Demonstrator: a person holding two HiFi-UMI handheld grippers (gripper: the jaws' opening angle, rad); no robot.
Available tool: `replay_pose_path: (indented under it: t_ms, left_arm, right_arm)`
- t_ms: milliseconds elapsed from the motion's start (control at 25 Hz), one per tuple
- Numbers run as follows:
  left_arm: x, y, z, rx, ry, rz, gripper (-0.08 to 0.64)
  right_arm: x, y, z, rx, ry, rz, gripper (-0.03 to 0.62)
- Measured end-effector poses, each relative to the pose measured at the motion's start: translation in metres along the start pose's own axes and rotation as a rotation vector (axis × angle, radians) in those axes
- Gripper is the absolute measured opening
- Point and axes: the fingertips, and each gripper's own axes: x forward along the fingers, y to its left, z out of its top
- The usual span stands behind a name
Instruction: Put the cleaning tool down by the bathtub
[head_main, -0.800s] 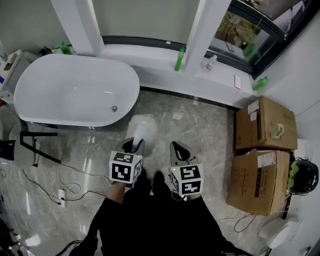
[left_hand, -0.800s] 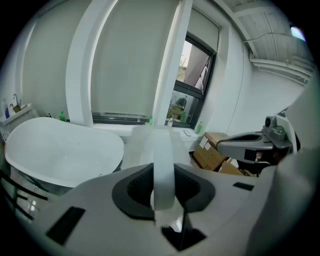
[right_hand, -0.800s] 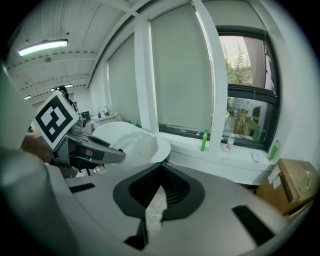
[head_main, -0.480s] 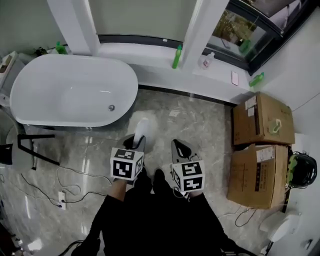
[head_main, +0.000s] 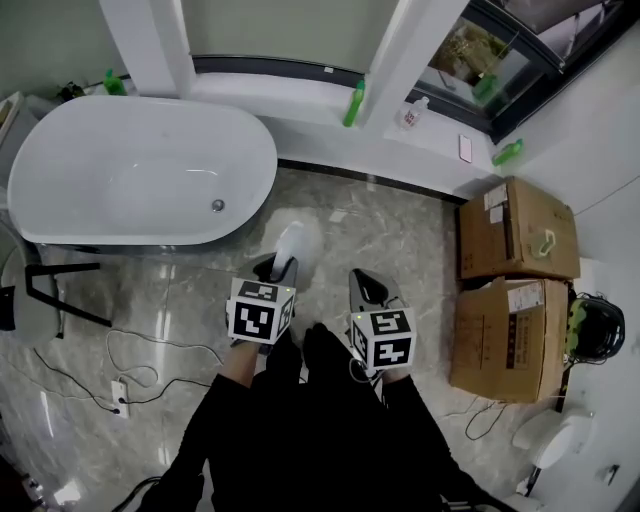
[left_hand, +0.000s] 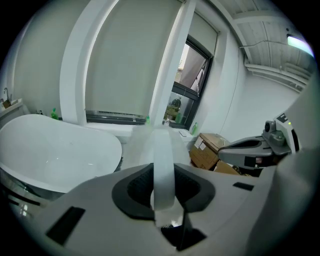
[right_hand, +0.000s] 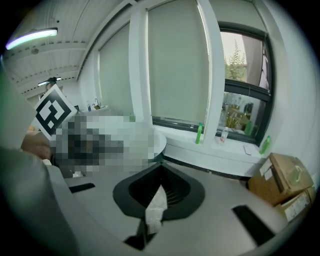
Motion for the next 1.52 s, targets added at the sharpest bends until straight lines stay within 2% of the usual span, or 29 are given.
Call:
replay_pose_path:
  t_ms: [480,720,960,1320,1520]
  left_arm:
    - [0.026,0.012,0.005,0.010,0.030,-0.018,0.095]
    - [0.043,0.009,0.008,0.035,0.049,-0.017,0.095]
    - [0.067,0.007,0.004,0.028,0.087,-0.004,0.095]
    - [0.126,-0.002,0.010,-0.009,0.146,0.024,0.095]
    - [0.169,0.004,0.024,-0.022,0.167,0.064,0.095]
  right_arm:
    - [0.015,-0.010,0.006,0.033,0.026,-0.031,0.000]
    - [0.026,-0.020,0.003,0.054,0.030,-0.023,0.000]
    - [0.039,-0.034,-0.002,0.091,0.041,-0.007,0.000]
    - [0.072,-0.092,0.005,0.119,0.068,0.019,0.000]
    - [0.098,-0.127,0.009,0.124,0.104,0.064,0.000]
